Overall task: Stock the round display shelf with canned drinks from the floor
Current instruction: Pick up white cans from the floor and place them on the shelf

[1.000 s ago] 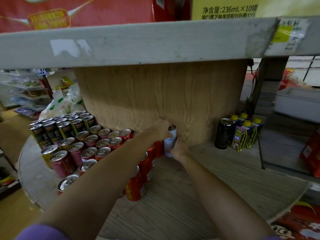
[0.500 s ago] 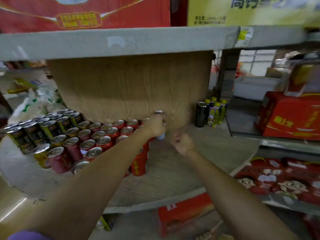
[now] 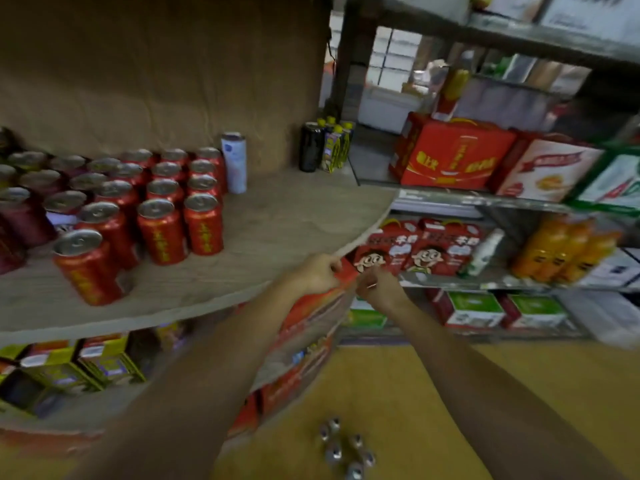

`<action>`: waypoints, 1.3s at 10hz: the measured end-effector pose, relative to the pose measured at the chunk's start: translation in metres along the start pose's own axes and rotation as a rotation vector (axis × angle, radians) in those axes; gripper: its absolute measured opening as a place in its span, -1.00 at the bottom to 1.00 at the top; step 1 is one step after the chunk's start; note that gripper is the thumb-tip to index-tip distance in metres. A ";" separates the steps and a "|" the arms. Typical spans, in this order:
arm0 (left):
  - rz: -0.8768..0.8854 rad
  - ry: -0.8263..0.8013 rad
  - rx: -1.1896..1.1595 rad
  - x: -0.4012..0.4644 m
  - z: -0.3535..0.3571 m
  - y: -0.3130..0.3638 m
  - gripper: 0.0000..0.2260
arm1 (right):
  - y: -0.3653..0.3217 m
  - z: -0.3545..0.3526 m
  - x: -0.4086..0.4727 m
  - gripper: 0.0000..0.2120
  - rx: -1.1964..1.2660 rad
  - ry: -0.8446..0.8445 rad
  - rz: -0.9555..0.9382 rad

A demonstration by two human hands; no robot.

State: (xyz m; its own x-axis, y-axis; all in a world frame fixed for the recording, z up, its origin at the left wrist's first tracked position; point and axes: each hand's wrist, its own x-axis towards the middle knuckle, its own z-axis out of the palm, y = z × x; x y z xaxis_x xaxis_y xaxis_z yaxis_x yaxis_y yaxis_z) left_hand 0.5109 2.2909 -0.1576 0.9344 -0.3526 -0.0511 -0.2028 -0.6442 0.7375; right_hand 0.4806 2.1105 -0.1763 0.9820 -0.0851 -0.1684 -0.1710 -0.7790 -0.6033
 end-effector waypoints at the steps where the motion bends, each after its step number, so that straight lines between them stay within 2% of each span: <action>1: -0.013 -0.121 0.130 -0.029 0.050 -0.017 -0.76 | 0.034 0.014 -0.019 -0.73 -0.031 -0.026 0.033; 2: -0.021 -0.154 0.157 -0.040 0.076 -0.035 -0.81 | 0.060 0.031 -0.032 -0.70 -0.027 -0.069 0.058; 3: -0.142 -0.147 0.129 -0.059 0.117 -0.055 -0.71 | 0.088 0.052 -0.041 -0.63 -0.022 -0.143 0.050; 4: -0.242 -0.133 0.092 -0.061 0.153 -0.078 -0.82 | 0.124 0.075 -0.044 -0.58 -0.051 -0.227 0.009; 5: -0.367 -0.174 0.060 -0.065 0.195 -0.097 -0.64 | 0.165 0.092 -0.041 -0.60 -0.077 -0.309 -0.016; 6: -0.557 -0.096 0.014 -0.069 0.244 -0.106 -0.54 | 0.212 0.107 -0.031 -0.60 -0.107 -0.413 -0.050; 7: -0.731 -0.010 -0.039 -0.070 0.298 -0.107 -0.61 | 0.261 0.121 -0.021 -0.64 -0.138 -0.494 -0.056; 9: -0.970 0.124 -0.220 -0.060 0.397 -0.120 -0.65 | 0.352 0.169 -0.002 -0.73 -0.193 -0.652 -0.083; 11: -1.129 0.080 -0.297 -0.089 0.500 -0.162 -0.60 | 0.434 0.237 -0.001 -0.68 -0.240 -0.761 -0.016; 13: -1.186 0.027 -0.361 -0.097 0.611 -0.224 -0.54 | 0.523 0.323 -0.004 -0.71 -0.304 -0.803 0.068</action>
State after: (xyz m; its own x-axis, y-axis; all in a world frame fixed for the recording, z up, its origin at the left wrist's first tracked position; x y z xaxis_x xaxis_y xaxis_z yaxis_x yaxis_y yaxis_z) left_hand 0.2870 2.0551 -0.7296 0.4921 0.3366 -0.8028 0.8601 -0.3304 0.3887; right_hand 0.3618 1.9044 -0.7426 0.5967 0.2382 -0.7663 -0.0860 -0.9304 -0.3562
